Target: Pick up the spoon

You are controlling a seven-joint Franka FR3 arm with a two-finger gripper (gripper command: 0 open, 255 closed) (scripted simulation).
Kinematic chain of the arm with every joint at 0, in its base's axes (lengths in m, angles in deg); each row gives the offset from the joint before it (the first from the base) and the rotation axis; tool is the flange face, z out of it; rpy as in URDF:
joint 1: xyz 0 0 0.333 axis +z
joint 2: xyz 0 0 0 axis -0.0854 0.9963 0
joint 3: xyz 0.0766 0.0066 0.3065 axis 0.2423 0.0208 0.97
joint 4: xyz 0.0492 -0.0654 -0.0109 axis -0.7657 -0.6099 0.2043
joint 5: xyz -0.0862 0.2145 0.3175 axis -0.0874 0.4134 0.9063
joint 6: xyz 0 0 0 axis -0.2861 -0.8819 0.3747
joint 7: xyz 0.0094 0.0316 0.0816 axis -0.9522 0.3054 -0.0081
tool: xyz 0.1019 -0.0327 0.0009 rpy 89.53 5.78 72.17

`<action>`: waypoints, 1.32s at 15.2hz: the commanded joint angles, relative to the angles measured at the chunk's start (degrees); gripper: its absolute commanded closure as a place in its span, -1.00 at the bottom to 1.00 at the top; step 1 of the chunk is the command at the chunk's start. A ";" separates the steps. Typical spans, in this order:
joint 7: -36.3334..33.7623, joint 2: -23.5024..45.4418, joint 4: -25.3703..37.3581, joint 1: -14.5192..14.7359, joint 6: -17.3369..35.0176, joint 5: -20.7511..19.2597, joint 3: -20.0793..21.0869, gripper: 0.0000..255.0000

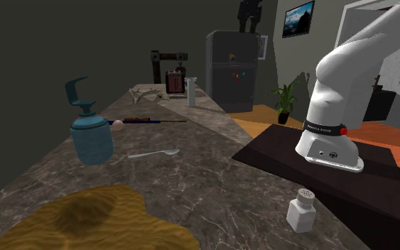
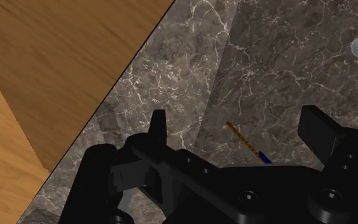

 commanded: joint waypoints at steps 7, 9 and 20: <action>0.49 5.07 -5.38 2.69 10.91 2.51 1.93 -1.00; 0.71 7.29 -6.67 3.59 14.58 3.30 2.64 -1.00; 2.24 23.54 -8.93 8.21 34.20 6.70 7.05 -1.00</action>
